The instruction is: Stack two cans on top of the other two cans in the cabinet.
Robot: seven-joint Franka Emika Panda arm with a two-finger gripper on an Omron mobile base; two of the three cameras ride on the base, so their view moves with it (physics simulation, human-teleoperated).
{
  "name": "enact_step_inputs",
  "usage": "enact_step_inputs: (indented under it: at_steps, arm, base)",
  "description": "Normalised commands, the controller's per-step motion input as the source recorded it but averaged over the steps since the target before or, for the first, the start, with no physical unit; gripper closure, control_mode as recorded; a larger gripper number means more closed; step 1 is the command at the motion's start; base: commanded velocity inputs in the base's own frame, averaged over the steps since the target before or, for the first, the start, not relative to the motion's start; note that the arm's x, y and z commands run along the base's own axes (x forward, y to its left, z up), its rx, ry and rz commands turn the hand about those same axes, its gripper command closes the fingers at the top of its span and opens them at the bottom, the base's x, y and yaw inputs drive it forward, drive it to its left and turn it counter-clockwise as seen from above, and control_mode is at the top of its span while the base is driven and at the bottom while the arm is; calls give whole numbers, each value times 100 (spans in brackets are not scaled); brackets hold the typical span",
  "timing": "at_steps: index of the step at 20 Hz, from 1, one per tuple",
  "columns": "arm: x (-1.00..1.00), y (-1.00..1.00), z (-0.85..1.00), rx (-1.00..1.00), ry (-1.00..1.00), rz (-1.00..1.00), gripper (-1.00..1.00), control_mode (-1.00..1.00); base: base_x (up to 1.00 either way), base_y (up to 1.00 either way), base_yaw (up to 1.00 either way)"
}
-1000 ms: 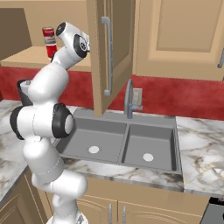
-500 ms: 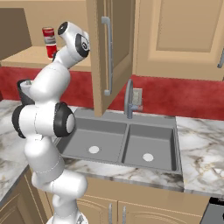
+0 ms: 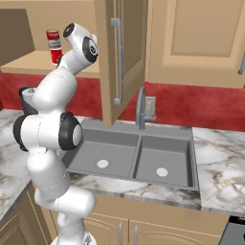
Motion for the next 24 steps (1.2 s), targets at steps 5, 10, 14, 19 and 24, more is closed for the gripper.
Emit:
enact_step_inputs:
  at_steps: [5,10,14,19,24]
  arm:
    - [0,-3,-2,0,0,0,100,-100]
    - [-31,11,0,0,-3,0,100,-100]
    - [-32,18,3,0,-15,0,100,-100]
    - [-18,7,16,0,-22,-3,100,-100]
    - [-2,-7,20,-4,-14,-6,100,-100]
  base:
    - [0,0,0]
    - [0,0,0]
    - [0,0,0]
    - [0,0,0]
    - [0,0,0]
